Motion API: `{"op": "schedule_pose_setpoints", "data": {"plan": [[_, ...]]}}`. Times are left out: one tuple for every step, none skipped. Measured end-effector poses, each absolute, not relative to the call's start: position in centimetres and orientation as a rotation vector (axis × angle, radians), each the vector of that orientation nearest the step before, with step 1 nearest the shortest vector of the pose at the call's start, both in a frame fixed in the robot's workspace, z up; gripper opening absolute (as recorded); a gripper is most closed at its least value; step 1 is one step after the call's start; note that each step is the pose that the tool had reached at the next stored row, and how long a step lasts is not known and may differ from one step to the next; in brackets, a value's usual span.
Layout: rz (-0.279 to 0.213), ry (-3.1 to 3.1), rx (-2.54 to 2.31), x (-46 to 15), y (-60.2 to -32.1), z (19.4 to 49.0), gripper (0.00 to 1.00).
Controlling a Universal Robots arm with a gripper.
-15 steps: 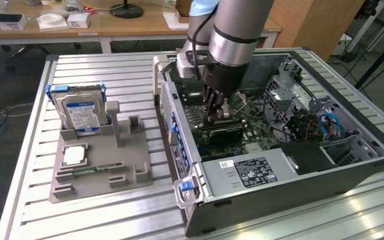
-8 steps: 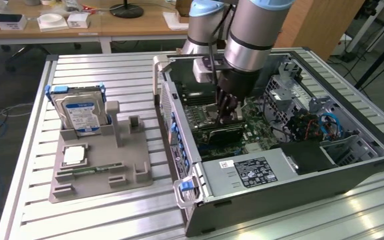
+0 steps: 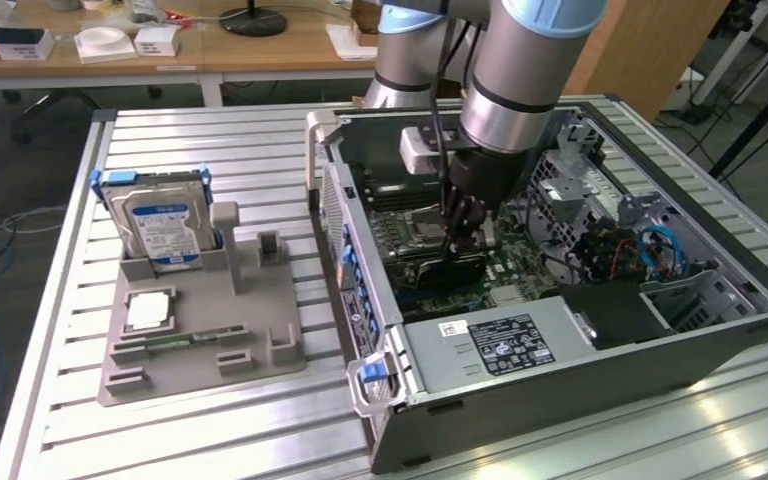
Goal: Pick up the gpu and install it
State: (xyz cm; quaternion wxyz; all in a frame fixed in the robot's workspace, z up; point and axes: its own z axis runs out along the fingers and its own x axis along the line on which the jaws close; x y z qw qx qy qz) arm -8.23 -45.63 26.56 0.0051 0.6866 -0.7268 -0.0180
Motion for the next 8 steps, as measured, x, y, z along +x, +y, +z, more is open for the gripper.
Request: {"op": "schedule_pose_setpoints", "data": {"plan": [[-0.056,-2.276,2.151,-8.23,-45.63,26.47,0.11],[-0.056,-2.276,2.15,-8.23,-45.63,26.42,0.11],[-0.056,-2.276,2.15,-8.23,-45.63,26.34,0.11],[-0.056,-2.276,2.15,-8.23,-45.64,26.28,0.11],[-0.056,-2.276,2.15,-8.23,-45.64,26.23,0.11],[-0.056,-2.276,2.15,-8.23,-45.64,26.16,0.11],[-0.055,-2.275,2.15,-8.23,-45.65,26.09,0.11],[-0.055,-2.275,2.15,-8.23,-45.65,26.05,0.11]]}}
